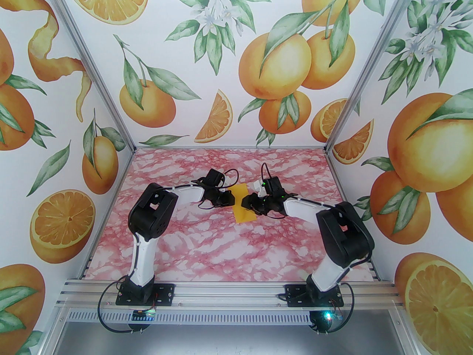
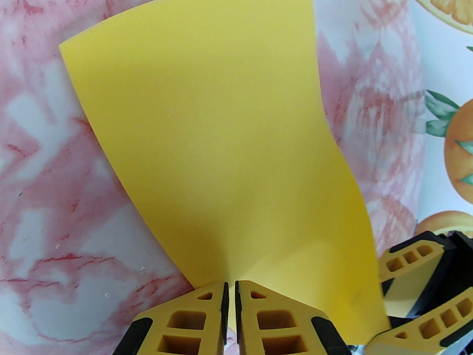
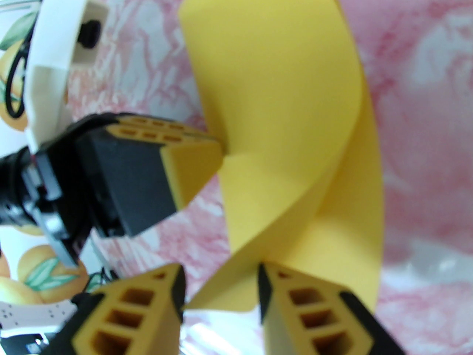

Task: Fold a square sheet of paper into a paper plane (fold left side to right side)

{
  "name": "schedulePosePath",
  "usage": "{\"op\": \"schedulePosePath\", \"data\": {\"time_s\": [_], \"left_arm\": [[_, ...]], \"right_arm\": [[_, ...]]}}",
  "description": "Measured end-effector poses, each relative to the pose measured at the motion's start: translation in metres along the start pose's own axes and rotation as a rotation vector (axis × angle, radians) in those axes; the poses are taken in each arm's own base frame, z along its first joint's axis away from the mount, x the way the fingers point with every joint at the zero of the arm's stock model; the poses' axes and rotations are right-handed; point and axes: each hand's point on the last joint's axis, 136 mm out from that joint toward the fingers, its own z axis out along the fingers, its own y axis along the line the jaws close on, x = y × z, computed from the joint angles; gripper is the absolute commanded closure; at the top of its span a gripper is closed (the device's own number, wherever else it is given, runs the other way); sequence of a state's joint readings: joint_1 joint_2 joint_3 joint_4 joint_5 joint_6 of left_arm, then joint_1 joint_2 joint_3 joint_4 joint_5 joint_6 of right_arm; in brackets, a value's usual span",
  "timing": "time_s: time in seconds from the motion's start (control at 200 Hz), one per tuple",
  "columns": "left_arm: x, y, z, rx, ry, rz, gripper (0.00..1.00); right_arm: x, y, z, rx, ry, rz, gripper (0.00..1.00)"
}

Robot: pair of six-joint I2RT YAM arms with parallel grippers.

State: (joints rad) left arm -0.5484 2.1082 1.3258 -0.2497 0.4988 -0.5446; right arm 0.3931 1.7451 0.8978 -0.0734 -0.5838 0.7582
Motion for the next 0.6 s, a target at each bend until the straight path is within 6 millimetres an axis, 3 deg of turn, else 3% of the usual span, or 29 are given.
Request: {"op": "schedulePosePath", "data": {"time_s": [0.225, 0.38, 0.445, 0.6], "left_arm": [[0.002, -0.002, -0.005, 0.023, -0.021, -0.044, 0.78], [0.010, -0.008, -0.018, 0.062, -0.047, -0.091, 0.76], [0.011, -0.012, -0.024, 0.078, -0.066, -0.099, 0.75], [0.013, -0.018, -0.031, 0.118, -0.099, -0.120, 0.73]], "right_arm": [[0.000, -0.001, 0.007, -0.005, 0.002, 0.017, 0.63], [-0.003, 0.001, 0.008, -0.015, -0.008, 0.022, 0.68], [-0.005, 0.002, 0.008, -0.020, -0.013, 0.022, 0.76], [-0.005, -0.001, 0.012, -0.020, -0.012, 0.029, 0.76]]}}
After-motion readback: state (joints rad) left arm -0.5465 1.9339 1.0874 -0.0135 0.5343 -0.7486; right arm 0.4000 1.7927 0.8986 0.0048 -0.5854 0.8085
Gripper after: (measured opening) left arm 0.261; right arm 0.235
